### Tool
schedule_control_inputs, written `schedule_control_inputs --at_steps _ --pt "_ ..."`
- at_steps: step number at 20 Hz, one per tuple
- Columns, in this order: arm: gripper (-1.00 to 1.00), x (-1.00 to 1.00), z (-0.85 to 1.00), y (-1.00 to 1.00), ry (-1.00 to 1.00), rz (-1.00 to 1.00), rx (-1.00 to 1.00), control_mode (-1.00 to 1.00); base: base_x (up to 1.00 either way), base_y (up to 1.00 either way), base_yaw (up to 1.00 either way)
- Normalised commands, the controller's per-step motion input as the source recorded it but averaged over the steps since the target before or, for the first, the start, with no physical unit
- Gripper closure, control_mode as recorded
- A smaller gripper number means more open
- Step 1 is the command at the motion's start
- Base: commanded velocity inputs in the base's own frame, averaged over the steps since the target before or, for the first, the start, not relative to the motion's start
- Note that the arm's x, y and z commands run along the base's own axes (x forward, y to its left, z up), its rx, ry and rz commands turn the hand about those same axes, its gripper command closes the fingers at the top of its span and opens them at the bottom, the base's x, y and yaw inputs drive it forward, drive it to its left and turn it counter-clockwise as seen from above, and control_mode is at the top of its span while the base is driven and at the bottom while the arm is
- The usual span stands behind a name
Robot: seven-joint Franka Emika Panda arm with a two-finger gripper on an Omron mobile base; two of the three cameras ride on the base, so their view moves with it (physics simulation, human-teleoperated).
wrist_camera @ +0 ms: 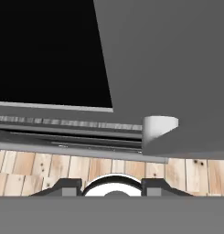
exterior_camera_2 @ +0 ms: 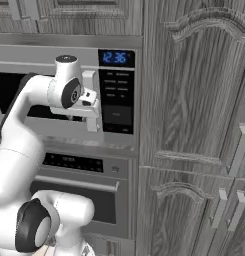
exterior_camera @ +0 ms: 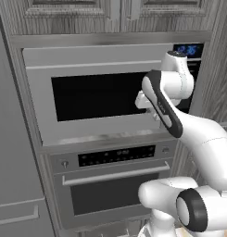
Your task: Take the baked cake out of the oven and place it on the plate for cooling. Then close the oven door.
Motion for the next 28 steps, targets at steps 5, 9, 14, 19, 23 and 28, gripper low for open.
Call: schedule_control_inputs --at_steps 5,9,14,19,23,28 --pt "-1.00 -0.01 0.00 0.00 0.00 0.00 0.00 1.00 -0.31 0.00 0.00" --pt "-1.00 0.00 0.00 0.00 0.00 0.00 0.00 1.00 -0.79 -0.09 -0.03" --pt "-1.00 0.00 0.00 0.00 0.00 0.00 0.00 1.00 -0.26 -0.19 0.08" --pt "-1.00 0.00 0.00 0.00 0.00 0.00 0.00 1.00 0.04 -0.46 0.41" --pt "-1.00 0.00 0.00 0.00 0.00 0.00 0.00 1.00 0.06 -0.66 0.50" --pt "-1.00 0.00 0.00 0.00 0.00 0.00 0.00 1.00 0.00 -0.66 0.49"
